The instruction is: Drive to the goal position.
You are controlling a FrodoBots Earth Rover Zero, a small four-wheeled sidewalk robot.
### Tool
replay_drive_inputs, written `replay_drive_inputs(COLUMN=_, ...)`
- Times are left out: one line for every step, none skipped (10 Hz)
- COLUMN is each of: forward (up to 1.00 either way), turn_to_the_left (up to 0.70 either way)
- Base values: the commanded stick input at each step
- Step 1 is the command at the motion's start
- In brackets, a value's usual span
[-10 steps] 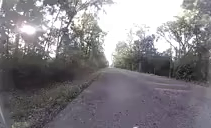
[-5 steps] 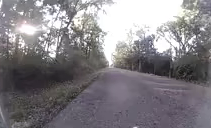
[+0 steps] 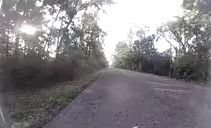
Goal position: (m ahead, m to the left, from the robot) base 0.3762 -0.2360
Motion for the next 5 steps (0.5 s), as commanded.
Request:
replay_drive_inputs(forward=0.02, turn_to_the_left=0.00)
replay_drive_inputs(forward=0.00, turn_to_the_left=0.00)
replay_drive_inputs(forward=0.00, turn_to_the_left=0.00)
replay_drive_inputs(forward=0.00, turn_to_the_left=0.00)
replay_drive_inputs(forward=0.00, turn_to_the_left=0.00)
